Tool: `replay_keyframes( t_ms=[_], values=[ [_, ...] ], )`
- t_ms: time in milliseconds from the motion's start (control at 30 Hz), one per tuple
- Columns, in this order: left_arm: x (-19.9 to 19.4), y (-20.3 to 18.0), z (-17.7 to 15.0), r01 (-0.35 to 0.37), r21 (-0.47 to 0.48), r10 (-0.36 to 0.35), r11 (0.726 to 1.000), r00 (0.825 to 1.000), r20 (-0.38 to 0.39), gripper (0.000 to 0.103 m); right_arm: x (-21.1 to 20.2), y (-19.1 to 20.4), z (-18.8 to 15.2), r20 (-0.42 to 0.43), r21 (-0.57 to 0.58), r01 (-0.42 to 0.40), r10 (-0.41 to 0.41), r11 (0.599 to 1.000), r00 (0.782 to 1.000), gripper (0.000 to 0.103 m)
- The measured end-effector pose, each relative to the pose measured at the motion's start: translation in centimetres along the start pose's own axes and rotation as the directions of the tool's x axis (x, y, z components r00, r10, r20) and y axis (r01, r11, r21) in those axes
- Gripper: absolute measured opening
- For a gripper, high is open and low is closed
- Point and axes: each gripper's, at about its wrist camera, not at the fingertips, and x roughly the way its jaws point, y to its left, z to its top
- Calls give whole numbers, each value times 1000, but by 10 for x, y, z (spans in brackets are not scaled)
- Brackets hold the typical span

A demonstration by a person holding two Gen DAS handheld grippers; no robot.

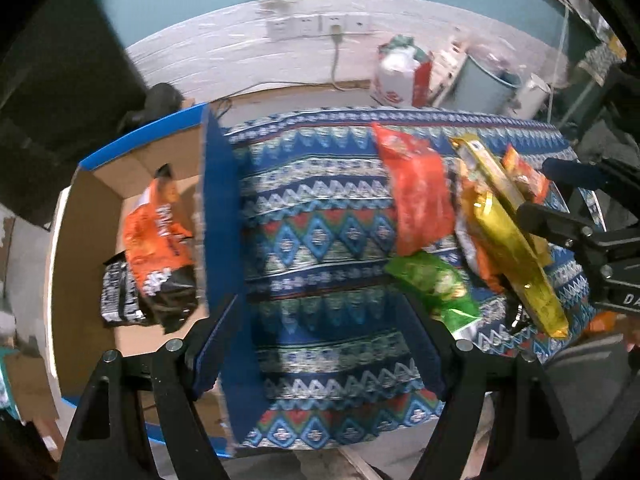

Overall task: Organize snacks
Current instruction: 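Move both tools back over the snack pile, then grasp the green snack bag with the left tool while the right tool grasps the yellow bar pack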

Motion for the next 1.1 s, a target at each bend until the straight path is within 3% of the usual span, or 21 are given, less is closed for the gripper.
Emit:
replay_keyframes(
  t_ms=[300,767,800,867,967,1100],
  values=[
    [17,-44,-4,-11,99,13,995,1000,-18,80,0,-28,-46,-69,26,32,-30,999,997,73],
    [52,-78,-13,-15,167,32,986,995,-97,80,43,-29,-92,-209,-29,56,-61,998,976,71],
    [53,-79,-13,-12,167,29,986,995,-100,80,46,-29,-94,-215,-30,58,-63,998,975,68],
    [55,-81,-12,-5,165,22,986,995,-99,80,52,-30,-96,-227,-36,52,-59,998,972,50],
    [60,-85,-9,-6,162,22,987,995,-100,81,59,-31,-99,-237,-38,46,-54,998,970,33],
    [70,-85,-5,9,126,7,992,993,-120,80,53,-32,-96,-206,-48,44,-53,998,977,26]
  ],
)
